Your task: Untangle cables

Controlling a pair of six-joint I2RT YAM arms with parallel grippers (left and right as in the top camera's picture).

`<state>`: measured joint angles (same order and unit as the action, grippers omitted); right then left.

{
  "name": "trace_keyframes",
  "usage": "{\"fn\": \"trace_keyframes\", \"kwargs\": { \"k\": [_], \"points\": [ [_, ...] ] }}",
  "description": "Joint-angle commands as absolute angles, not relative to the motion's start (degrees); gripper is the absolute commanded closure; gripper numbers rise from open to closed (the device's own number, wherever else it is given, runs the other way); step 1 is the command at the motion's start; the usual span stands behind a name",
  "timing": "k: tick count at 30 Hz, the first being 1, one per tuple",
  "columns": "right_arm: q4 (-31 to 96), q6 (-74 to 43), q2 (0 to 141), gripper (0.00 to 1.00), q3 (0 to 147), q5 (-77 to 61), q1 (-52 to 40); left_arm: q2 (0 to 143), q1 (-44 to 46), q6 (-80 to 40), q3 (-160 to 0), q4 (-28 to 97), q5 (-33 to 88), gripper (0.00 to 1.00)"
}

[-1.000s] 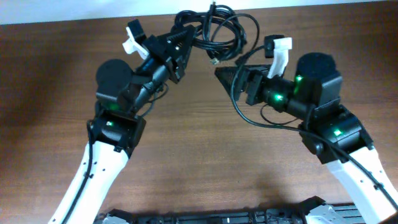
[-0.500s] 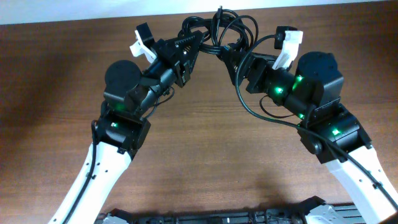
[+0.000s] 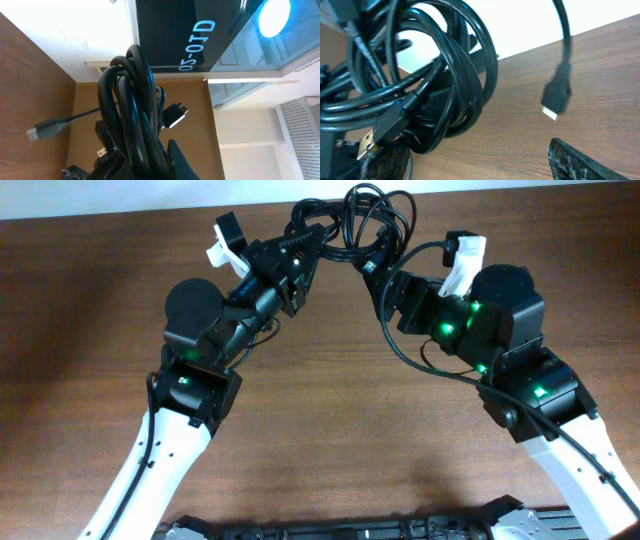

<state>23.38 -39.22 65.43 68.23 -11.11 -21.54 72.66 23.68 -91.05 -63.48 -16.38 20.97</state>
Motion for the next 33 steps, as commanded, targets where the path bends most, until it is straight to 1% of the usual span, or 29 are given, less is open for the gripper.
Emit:
{"fn": "trace_keyframes", "kwargs": {
  "k": [1, 6, 9, 12, 17, 19, 22, 25, 26, 30, 33],
  "points": [
    [25.19, -39.51, 66.98, 0.15, 68.31, -4.75, -21.69, 72.31, 23.97, -90.39, -64.27, -18.59, 22.94, 1.0],
    [26.74, -39.51, 67.07, 0.15, 68.31, 4.29, -21.69, 72.29, 23.97, -90.39, -64.27, -19.46, 24.64, 1.0],
    [27.66, -39.51, 67.07, 0.15, 68.31, 7.16, -21.69, 72.29, 23.97, -90.39, -64.27, -19.46, 24.64, 1.0],
    [27.7, -39.51, 66.83, 0.15, 68.31, 6.98, -21.69, 72.29, 23.83, -90.37, -64.27, -19.42, 24.27, 1.0],
    [27.77, -39.48, 62.28, 0.15, 68.31, 5.96, -21.69, 72.31, 23.79, -90.37, -64.27, -15.49, 13.63, 1.0],
    [28.27, -39.48, 59.0, 0.15, 68.31, 7.2, -21.69, 72.31, 23.81, -90.83, -64.27, -15.94, 13.47, 1.0],
    [29.76, -42.94, 55.75, 0.15, 68.31, 7.14, -21.69, 72.31, 23.81, -100.16, -64.27, -16.21, 13.43, 1.0],
    [29.95, -46.57, 54.94, 0.15, 68.31, 5.87, -21.69, 72.31, 23.83, -102.54, -64.27, -17.52, 13.76, 1.0],
    [30.04, -47.48, 55.44, 0.15, 68.31, 5.19, -21.69, 72.31, 23.88, -105.08, -64.27, -19.57, 15.18, 1.0],
    [29.61, -48.56, 58.33, 0.15, 68.31, 3.05, -21.69, 72.31, 23.88, -105.91, -64.27, -26.11, 16.73, 1.0],
    [28.67, -48.01, 60.31, 0.16, 68.31, 3.07, -21.69, 72.31, 24.03, -105.84, -64.27, -26.94, 18.61, 1.0]
  ]
}}
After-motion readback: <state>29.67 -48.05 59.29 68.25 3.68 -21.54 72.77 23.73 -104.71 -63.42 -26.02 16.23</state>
